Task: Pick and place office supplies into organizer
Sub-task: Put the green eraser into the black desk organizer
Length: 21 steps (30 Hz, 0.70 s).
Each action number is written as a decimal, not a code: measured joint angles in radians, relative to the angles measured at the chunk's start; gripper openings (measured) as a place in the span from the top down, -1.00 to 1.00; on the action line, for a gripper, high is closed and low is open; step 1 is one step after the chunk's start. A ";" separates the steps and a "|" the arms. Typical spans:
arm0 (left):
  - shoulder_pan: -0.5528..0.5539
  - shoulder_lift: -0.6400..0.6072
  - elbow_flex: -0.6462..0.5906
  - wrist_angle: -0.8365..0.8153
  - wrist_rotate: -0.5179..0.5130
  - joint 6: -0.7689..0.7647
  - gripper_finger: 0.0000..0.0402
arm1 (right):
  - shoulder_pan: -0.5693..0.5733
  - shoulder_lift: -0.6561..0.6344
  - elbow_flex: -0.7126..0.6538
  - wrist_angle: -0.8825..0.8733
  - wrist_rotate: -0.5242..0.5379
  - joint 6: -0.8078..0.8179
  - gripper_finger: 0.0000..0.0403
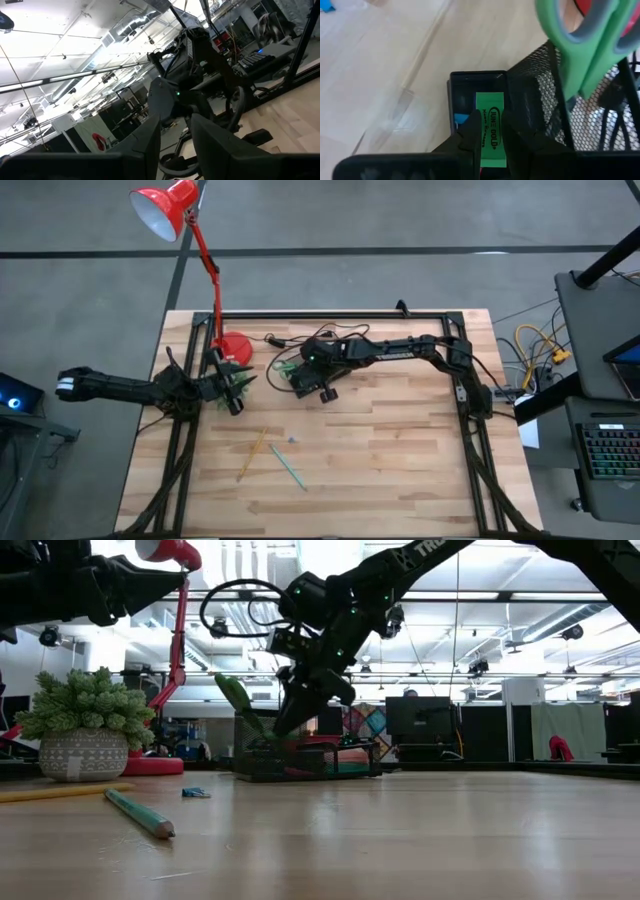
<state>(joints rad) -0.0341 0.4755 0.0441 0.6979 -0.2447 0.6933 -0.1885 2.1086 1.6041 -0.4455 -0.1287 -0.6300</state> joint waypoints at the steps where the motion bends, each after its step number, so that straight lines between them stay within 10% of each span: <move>1: 0.000 0.000 0.000 0.000 0.000 0.000 0.52 | 0.000 0.000 0.000 -0.001 0.000 0.000 0.72; 21: 0.000 0.000 0.000 0.000 0.000 0.000 0.52 | -0.002 0.055 -0.009 0.008 0.000 -0.018 0.72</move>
<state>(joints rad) -0.0345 0.4755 0.0441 0.6979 -0.2450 0.6931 -0.1905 2.1634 1.5948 -0.4380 -0.1284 -0.6483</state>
